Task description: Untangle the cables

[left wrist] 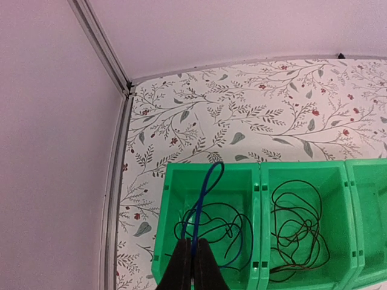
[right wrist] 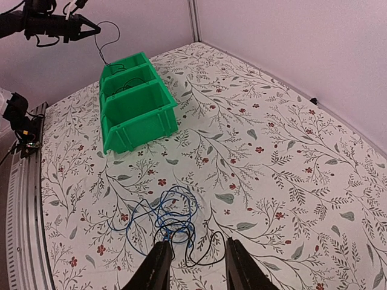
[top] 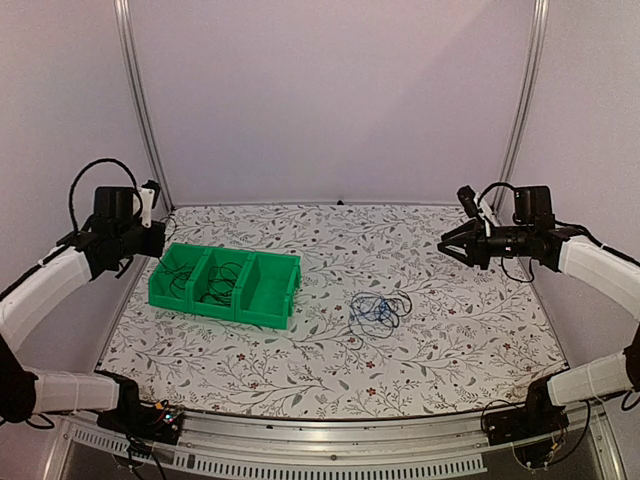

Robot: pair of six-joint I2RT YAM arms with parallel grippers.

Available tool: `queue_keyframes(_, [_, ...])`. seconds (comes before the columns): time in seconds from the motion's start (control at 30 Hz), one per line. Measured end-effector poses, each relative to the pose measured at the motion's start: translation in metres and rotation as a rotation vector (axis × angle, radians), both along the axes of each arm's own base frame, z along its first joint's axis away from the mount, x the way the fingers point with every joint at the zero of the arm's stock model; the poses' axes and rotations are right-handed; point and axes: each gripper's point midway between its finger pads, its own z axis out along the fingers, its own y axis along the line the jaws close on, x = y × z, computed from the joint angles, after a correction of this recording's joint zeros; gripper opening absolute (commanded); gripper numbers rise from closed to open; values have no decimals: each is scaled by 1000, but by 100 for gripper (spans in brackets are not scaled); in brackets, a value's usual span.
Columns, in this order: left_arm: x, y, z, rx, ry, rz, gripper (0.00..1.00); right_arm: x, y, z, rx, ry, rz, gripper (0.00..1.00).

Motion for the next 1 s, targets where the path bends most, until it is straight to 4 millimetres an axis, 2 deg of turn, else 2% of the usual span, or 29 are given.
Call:
queue_keyframes(0.23, [17,-6,-59,-93,139,31,0,0,0,-4,-7,11,3,35])
queue_keyframes(0.47, [23,0,-113,-135,277,95,0,1,0,-8,-18,20,11,35])
queue_keyframes(0.53, [23,2,-128,-143,320,107,7,1,0,-10,-22,29,13,35])
queue_keyframes(0.63, [20,3,-142,-161,379,121,28,1,0,-11,-26,30,15,35])
queue_keyframes(0.7, [19,2,-143,-180,392,130,37,1,0,-11,-28,31,17,35])
queue_keyframes(0.8, [19,1,-127,-202,363,137,47,0,0,-12,-31,32,19,36])
queue_keyframes(0.93, [12,-1,-84,-234,259,135,51,0,0,-14,-35,33,22,36])
queue_keyframes(1.0, [5,-4,-56,-252,189,126,51,0,0,-17,-40,37,25,36])
